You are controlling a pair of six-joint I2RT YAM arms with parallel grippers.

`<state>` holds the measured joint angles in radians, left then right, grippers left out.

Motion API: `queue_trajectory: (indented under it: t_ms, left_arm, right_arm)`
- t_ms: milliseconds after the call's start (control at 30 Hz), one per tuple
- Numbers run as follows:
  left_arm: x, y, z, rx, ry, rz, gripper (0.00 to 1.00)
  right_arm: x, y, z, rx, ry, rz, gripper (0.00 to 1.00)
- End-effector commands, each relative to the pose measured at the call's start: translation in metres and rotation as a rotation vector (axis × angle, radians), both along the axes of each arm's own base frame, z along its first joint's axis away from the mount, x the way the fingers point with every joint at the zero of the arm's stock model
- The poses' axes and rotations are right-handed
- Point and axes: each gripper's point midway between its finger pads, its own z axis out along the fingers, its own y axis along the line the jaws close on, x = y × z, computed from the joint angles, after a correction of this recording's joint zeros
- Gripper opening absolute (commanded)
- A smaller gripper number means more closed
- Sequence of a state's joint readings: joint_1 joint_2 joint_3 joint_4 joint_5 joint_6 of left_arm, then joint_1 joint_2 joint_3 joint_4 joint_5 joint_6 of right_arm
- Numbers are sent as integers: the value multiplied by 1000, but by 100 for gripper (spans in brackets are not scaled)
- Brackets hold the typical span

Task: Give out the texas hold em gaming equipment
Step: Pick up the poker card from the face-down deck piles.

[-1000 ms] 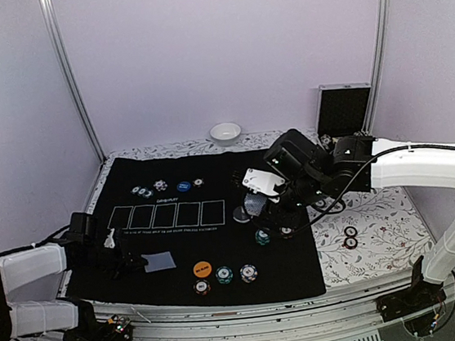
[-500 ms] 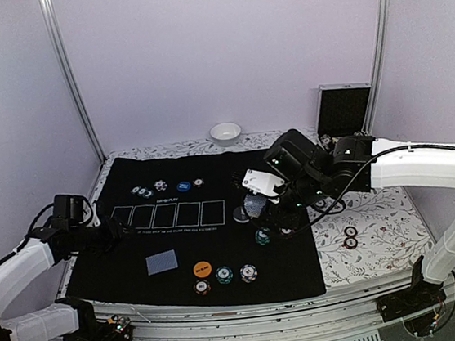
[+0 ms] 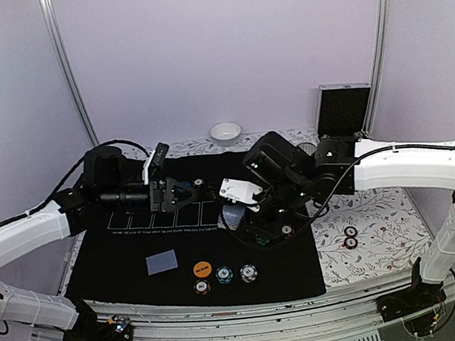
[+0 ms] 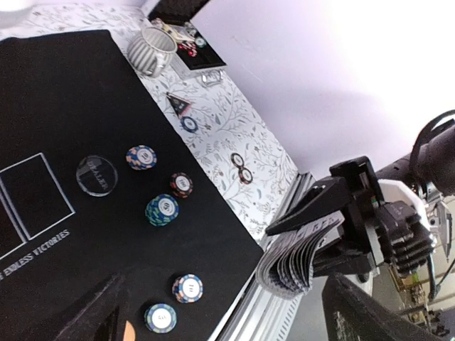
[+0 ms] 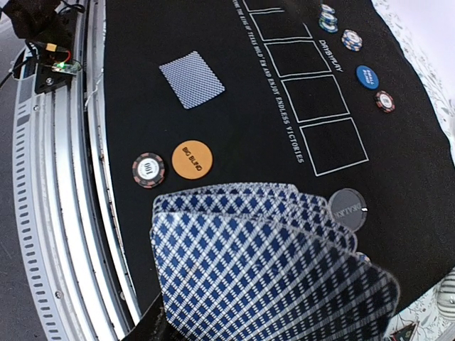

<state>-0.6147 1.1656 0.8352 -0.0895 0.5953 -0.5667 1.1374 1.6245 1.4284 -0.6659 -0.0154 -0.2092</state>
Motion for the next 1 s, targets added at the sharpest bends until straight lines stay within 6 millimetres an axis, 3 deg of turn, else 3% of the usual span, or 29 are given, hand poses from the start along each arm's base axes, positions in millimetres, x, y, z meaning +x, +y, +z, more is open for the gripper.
queue_trajectory:
  t_ms: [0, 267, 533, 667, 833, 967]
  left_arm:
    - [-29, -35, 12, -57, -78, -197, 98]
    - [-47, -58, -2, -38, -106, -312, 98]
    - [-15, -57, -30, 99, -58, -160, 92]
    - [-11, -57, -36, 126, -39, -149, 90]
    - [3, -38, -48, 250, -59, -47, 86]
    - [4, -31, -46, 268, -75, -23, 84]
  right_arm:
    - [-13, 25, 15, 77, 40, 71, 4]
    - [-14, 35, 17, 103, 49, 85, 4]
    - [-15, 39, 17, 97, 39, 86, 4]
    - [-12, 36, 12, 72, 29, 72, 5]
    - [-8, 28, 11, 56, 3, 46, 5]
    - [-7, 24, 10, 50, -6, 37, 5]
